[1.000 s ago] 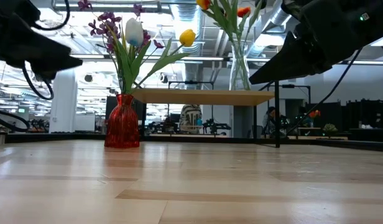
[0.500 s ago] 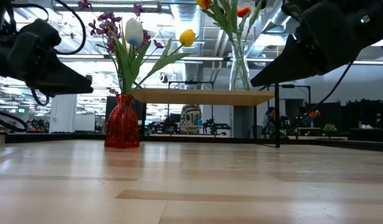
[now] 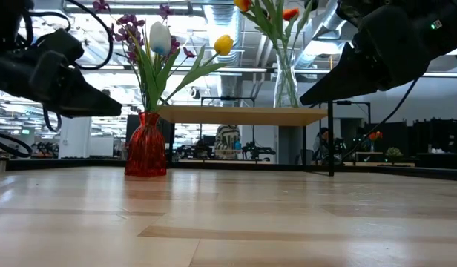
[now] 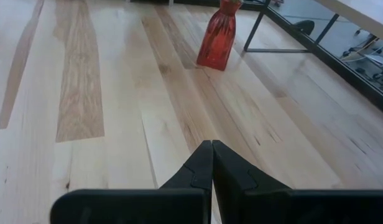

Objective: Pick and place flowers into a vace then onto a shelf
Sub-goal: Put the red vase with flowers on the shelf

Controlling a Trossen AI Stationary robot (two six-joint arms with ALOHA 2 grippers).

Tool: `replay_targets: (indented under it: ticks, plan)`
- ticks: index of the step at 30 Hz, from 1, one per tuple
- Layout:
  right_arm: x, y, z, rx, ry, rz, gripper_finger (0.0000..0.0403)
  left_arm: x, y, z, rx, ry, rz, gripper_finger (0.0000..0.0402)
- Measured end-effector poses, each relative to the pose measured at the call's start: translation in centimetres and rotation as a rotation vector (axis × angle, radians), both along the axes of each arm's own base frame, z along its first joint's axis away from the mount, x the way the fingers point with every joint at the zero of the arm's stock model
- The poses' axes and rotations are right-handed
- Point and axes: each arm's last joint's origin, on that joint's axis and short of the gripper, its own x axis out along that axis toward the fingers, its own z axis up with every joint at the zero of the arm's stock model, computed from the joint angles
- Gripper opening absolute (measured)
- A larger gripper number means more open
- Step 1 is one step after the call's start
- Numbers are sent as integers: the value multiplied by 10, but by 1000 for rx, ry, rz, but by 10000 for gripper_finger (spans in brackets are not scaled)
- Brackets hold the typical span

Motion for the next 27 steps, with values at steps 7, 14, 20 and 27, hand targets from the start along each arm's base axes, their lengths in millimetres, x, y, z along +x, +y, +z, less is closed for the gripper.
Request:
replay_targets:
  ticks: [7,14,20,27]
  plan:
    - [0,0,0,6,-2,-1,0,6,0,1,39,11,32,222]
    - [0,0,0,8,-2,-1,0,9,-1,6,82,17,24,222]
    - [0,0,0,9,-3,-1,0,9,-2,5,67,18,-11,222]
    - [0,0,0,10,-2,0,0,9,-2,6,84,19,-3,222]
